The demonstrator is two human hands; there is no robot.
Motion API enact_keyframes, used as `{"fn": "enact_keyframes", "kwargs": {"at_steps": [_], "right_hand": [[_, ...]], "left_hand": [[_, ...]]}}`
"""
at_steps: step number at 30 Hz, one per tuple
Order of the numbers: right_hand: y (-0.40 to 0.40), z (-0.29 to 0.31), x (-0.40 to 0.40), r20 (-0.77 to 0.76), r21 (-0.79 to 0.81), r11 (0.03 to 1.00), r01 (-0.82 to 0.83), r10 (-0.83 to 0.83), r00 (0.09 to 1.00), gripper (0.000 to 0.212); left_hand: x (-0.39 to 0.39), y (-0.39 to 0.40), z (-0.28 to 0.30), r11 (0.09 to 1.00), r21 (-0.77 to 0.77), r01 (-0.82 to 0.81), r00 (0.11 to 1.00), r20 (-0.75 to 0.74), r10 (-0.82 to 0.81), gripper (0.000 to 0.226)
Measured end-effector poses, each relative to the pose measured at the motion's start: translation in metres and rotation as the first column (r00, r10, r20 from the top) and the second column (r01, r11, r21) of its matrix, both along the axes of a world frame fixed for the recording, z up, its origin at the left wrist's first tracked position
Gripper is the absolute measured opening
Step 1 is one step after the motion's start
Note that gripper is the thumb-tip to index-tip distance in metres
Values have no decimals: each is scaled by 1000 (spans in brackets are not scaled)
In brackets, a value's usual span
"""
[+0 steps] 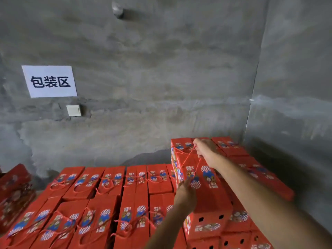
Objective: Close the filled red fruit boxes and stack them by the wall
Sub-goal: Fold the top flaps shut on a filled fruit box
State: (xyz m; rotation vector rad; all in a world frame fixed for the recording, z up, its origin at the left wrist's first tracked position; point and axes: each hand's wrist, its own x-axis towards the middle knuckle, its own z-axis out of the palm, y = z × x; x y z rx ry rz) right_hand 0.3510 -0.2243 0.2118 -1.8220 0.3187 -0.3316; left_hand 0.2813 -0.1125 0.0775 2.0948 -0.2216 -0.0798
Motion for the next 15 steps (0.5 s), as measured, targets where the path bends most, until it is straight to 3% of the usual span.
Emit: {"fn": "enact_keyframes", "kwargs": {"at_steps": [7,9,12,15], "right_hand": [[-33,-40,29,5,-110,991,-75,76,997,26],[-33,-39,29,-34,-263,962,-78,71,997,29],[-21,-42,9,-150,-654,753,-75,-32,988,31],[5,-42,-25,-96,-837,546,-39,-77,992,29]], "left_hand": [[52,-24,-26,992,-25,-123,991,58,124,37],[55,-23,-26,993,-1,-115,992,52,115,39],[52,-20,-18,998,-6,-70,995,64,70,46],[36,-11,6,998,-41,-40,984,173,46,37]]}}
